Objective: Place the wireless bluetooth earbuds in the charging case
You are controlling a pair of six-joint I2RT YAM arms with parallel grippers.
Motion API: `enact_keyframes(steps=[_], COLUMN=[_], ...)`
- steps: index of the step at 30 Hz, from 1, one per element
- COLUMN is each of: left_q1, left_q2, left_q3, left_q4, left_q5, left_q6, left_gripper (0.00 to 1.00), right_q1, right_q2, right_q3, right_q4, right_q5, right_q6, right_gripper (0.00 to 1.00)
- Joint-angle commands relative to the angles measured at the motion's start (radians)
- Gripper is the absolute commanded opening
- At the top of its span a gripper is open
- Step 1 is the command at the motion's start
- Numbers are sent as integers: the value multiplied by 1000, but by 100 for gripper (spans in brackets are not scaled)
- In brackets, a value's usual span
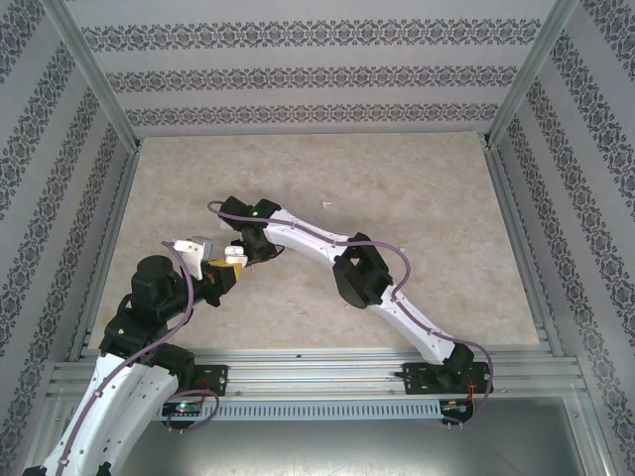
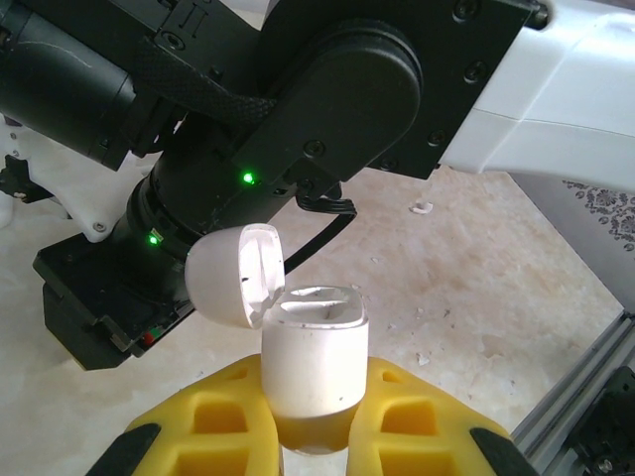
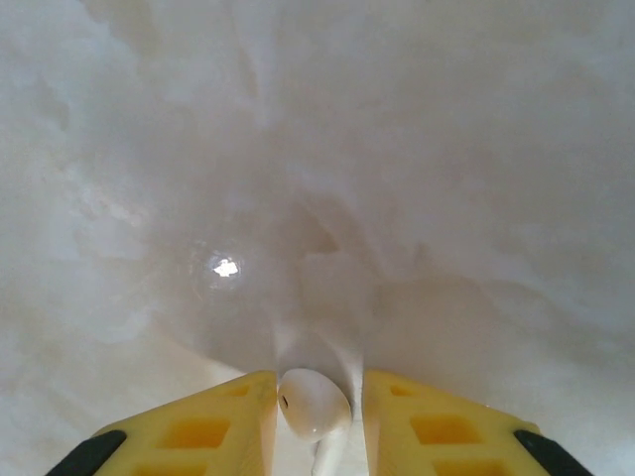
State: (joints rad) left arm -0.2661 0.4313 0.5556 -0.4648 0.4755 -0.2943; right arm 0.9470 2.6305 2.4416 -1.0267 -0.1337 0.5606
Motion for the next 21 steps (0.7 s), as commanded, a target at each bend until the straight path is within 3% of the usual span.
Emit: enact_keyframes(steps=[1,7,15,21], left_q1=[13,12,13,13], left_q2=[-2,-1,18,46], left_q3=[2,-5,-38,-123], left_q4=[0,13,99,371], left_q5=[29,53,140,315], left_q6=[13,-3,-55,-130], left_gripper=[0,0,0,0], right_q1=[13,7,-44,-119], right_q2=[15,-77,-292,-505], right_q3=[11,-130,-508,-840], right_q4=[-66,-68,14,126], right_q5=[40,100,135,136], right_q6=[-37,-76,-115,-120], right_gripper=[27,24,20,18])
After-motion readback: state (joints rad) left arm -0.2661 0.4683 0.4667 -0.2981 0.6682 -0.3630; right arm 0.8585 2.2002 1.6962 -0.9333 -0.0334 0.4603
